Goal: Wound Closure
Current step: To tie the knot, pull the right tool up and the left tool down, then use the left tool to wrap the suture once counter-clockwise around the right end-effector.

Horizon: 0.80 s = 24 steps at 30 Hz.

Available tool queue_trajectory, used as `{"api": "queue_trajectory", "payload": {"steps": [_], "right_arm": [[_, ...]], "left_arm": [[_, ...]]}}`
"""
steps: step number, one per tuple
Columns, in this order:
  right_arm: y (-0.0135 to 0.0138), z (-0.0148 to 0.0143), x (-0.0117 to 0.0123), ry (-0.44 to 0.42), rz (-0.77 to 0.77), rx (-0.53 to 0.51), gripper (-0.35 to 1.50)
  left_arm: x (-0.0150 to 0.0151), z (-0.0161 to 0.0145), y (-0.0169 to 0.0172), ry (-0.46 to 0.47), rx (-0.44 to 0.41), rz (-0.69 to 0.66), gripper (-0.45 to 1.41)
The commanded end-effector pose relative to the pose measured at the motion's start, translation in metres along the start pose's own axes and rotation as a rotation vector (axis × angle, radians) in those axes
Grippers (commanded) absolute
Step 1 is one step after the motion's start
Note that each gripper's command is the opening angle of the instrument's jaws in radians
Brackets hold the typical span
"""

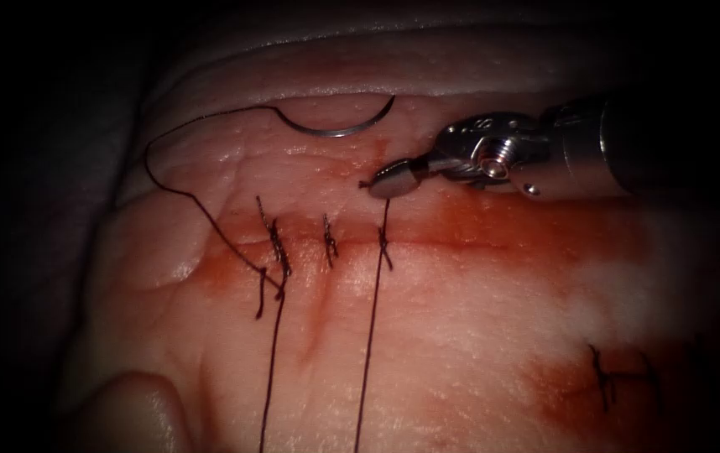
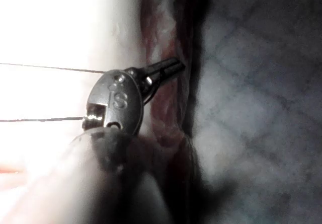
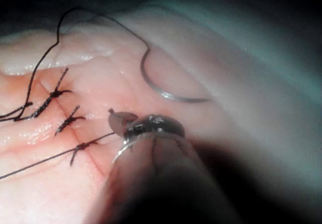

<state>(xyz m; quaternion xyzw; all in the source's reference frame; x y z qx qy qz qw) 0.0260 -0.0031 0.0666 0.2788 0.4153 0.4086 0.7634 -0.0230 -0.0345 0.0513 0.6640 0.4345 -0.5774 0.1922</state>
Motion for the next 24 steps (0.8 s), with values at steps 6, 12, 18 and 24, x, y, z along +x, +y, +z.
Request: {"api": "queue_trajectory", "payload": {"steps": [6,12,18,24], "right_arm": [[-0.0002,0.0007,-0.0002,0.020,0.001,0.011,-0.35],[-0.0003,0.0002,-0.0006,0.072,-0.015,0.071,-0.35],[-0.0002,-0.0018,-0.0002,0.202,-0.101,0.101,0.84],[-0.0005,-0.0044,0.0000,0.297,-0.187,0.054,1.18]], "left_arm": [[-0.0007,0.0008,-0.0001,0.003,-0.013,-0.001,-0.45],[0.0008,-0.0004,-0.0006,0.007,0.039,-0.009,-0.45],[0.0056,-0.0059,-0.0029,-0.001,0.176,0.072,-0.45],[0.0122,-0.0153,-0.0080,-0.091,0.398,0.195,-0.45]]}}
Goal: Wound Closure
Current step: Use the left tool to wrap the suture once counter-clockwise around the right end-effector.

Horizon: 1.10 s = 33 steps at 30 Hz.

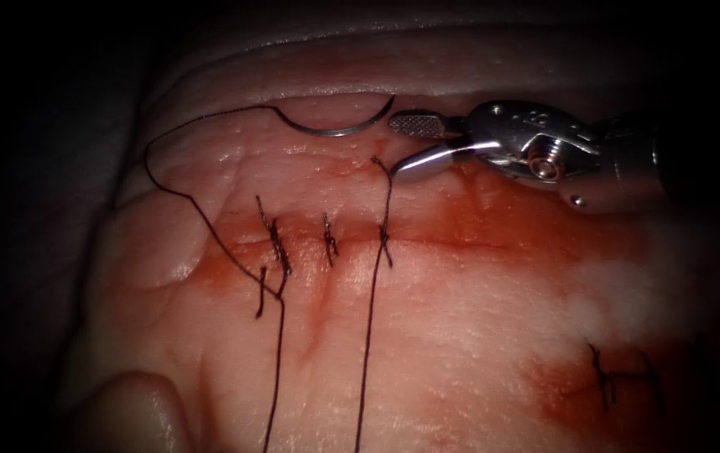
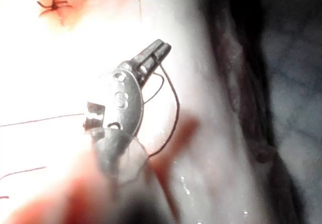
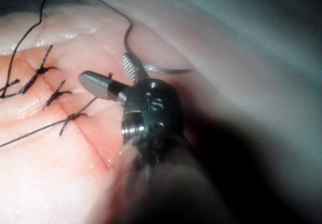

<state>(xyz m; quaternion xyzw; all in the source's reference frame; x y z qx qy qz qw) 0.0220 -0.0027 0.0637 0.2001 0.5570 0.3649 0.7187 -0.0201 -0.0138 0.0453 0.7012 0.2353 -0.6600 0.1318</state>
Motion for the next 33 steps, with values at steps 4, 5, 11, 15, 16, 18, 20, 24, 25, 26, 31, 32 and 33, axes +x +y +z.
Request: {"api": "queue_trajectory", "payload": {"steps": [4,5,11,15,16,18,20,24,25,26,31,32,33], "right_arm": [[-0.0010,-0.0001,-0.0003,0.055,-0.075,-0.045,1.30],[-0.0015,-0.0002,-0.0004,0.063,-0.091,-0.055,1.31],[-0.0044,-0.0003,-0.0010,0.069,-0.139,-0.069,0.51],[-0.0063,-0.0002,-0.0011,0.077,-0.142,-0.043,-0.30],[-0.0068,-0.0001,-0.0011,0.078,-0.142,-0.042,-0.35],[-0.0077,0.0003,-0.0010,0.092,-0.141,-0.036,-0.35],[-0.0084,0.0006,-0.0010,0.113,-0.139,-0.031,-0.35],[-0.0097,0.0016,-0.0009,0.149,-0.138,-0.020,-0.35],[-0.0099,0.0018,-0.0008,0.159,-0.138,-0.016,-0.35],[-0.0101,0.0020,-0.0008,0.170,-0.137,-0.013,-0.35],[-0.0105,0.0035,-0.0010,0.236,-0.144,0.023,-0.35],[-0.0106,0.0038,-0.0011,0.247,-0.146,0.025,-0.35],[-0.0107,0.0041,-0.0013,0.254,-0.148,0.026,-0.35]], "left_arm": [[0.0015,-0.0030,-0.0051,-0.037,0.102,0.054,-0.45],[0.0018,-0.0037,-0.0061,-0.048,0.122,0.072,-0.45],[0.0031,-0.0080,-0.0118,-0.099,0.210,0.109,-0.45],[0.0027,-0.0098,-0.0146,-0.121,0.243,0.115,-0.45],[0.0024,-0.0103,-0.0154,-0.126,0.251,0.117,-0.45],[0.0020,-0.0109,-0.0166,-0.133,0.267,0.114,-0.45],[0.0013,-0.0115,-0.0180,-0.137,0.283,0.106,-0.45],[-0.0002,-0.0123,-0.0200,-0.132,0.294,0.102,-0.45],[-0.0007,-0.0126,-0.0205,-0.133,0.297,0.101,-0.45],[-0.0011,-0.0127,-0.0208,-0.134,0.300,0.100,-0.45],[-0.0032,-0.0137,-0.0222,-0.119,0.318,0.103,-0.45],[-0.0036,-0.0140,-0.0224,-0.111,0.320,0.105,-0.45],[-0.0039,-0.0141,-0.0225,-0.107,0.321,0.106,-0.45]]}}
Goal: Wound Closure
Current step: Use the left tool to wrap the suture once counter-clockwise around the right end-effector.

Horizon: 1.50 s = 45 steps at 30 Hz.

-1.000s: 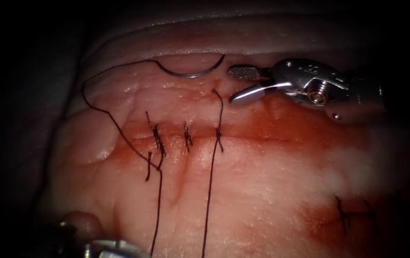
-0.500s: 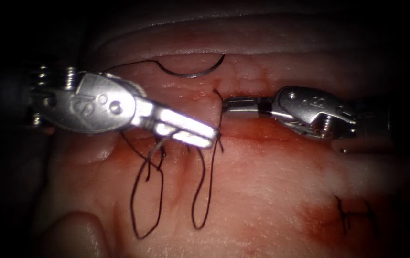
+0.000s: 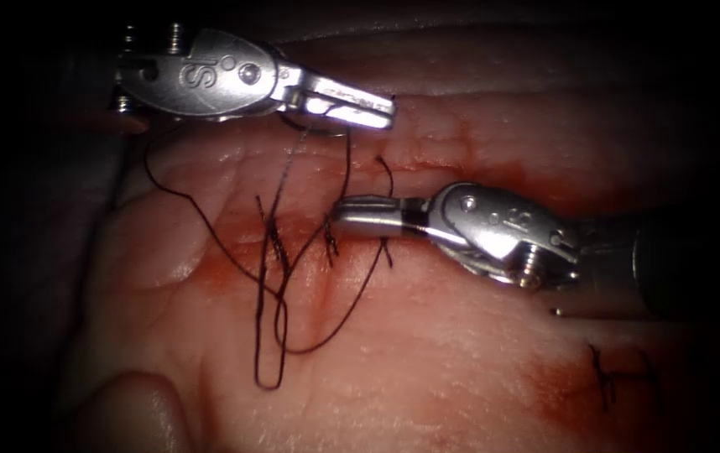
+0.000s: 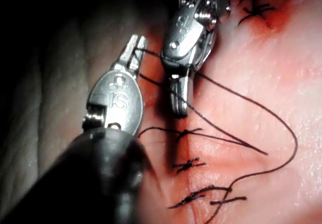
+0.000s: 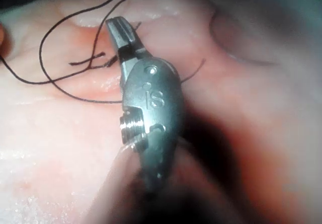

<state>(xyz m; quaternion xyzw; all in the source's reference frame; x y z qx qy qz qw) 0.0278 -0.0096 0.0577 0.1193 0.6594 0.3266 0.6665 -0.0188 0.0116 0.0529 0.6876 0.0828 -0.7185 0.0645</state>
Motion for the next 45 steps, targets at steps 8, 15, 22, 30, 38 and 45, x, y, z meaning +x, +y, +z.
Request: {"api": "queue_trajectory", "payload": {"steps": [8,15,22,30,38,45], "right_arm": [[-0.0001,0.0037,-0.0014,0.082,-0.043,-0.041,-0.35],[-0.0003,0.0056,-0.0015,0.111,-0.075,-0.037,-0.35],[-0.0004,0.0062,-0.0010,0.172,-0.073,-0.014,-0.35],[-0.0013,0.0053,0.0005,0.269,-0.044,0.043,-0.35],[-0.0020,0.0025,0.0013,0.334,0.018,0.103,-0.35],[-0.0013,0.0013,0.0019,0.366,0.060,0.027,-0.35]], "left_arm": [[-0.0016,0.0004,-0.0005,0.019,-0.007,-0.005,-0.45],[-0.0013,0.0005,-0.0004,0.029,-0.014,-0.011,-0.45],[-0.0014,0.0005,-0.0005,0.040,-0.021,-0.010,-0.45],[-0.0037,-0.0006,-0.0008,0.042,-0.029,-0.019,-0.45],[-0.0079,-0.0029,-0.0008,0.038,-0.013,-0.046,-0.45],[-0.0111,-0.0018,0.0012,0.015,-0.007,-0.078,-0.45]]}}
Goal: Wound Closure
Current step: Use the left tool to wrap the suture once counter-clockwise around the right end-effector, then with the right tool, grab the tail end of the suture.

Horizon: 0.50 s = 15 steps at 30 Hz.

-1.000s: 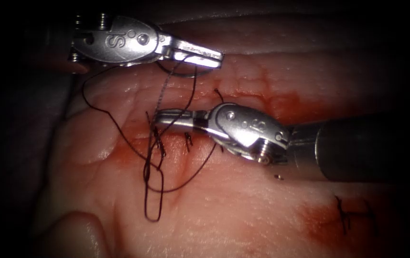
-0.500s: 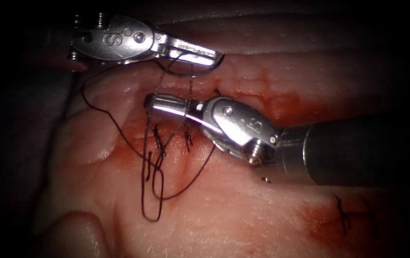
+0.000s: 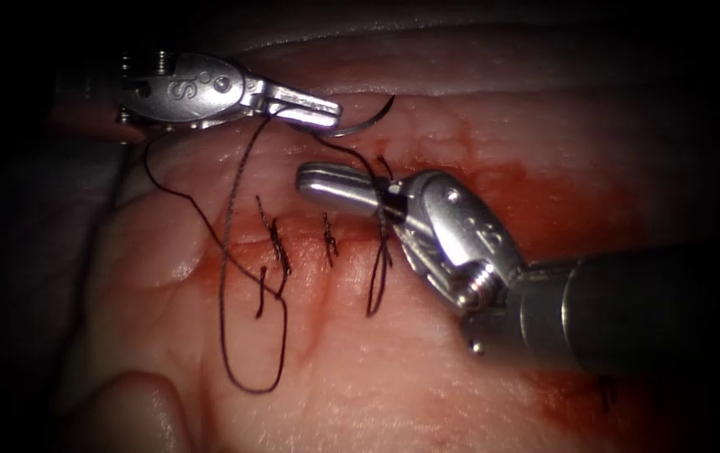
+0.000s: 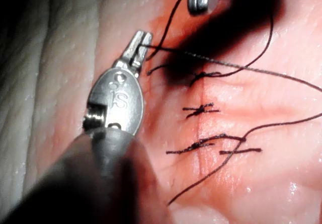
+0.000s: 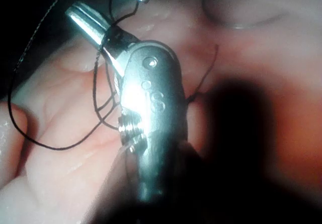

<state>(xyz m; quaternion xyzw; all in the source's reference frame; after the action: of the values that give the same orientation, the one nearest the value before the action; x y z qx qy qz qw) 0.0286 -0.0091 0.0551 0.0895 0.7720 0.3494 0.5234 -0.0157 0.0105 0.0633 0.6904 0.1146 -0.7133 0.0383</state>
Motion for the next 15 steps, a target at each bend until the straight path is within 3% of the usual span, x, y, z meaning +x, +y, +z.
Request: {"api": "queue_trajectory", "payload": {"steps": [1,10,15], "right_arm": [[0.0003,0.0003,-0.0005,-0.002,-0.003,-0.038,-0.35],[0.0033,-0.0026,0.0006,0.025,0.046,-0.317,-0.35],[0.0048,-0.0035,-0.0003,-0.090,0.108,-0.442,-0.28]], "left_arm": [[-0.0009,0.0008,0.0001,-0.006,0.001,-0.004,-0.45],[-0.0039,0.0017,0.0037,-0.011,-0.009,-0.033,-0.45],[-0.0042,0.0024,0.0050,-0.021,-0.006,-0.041,-0.45]]}}
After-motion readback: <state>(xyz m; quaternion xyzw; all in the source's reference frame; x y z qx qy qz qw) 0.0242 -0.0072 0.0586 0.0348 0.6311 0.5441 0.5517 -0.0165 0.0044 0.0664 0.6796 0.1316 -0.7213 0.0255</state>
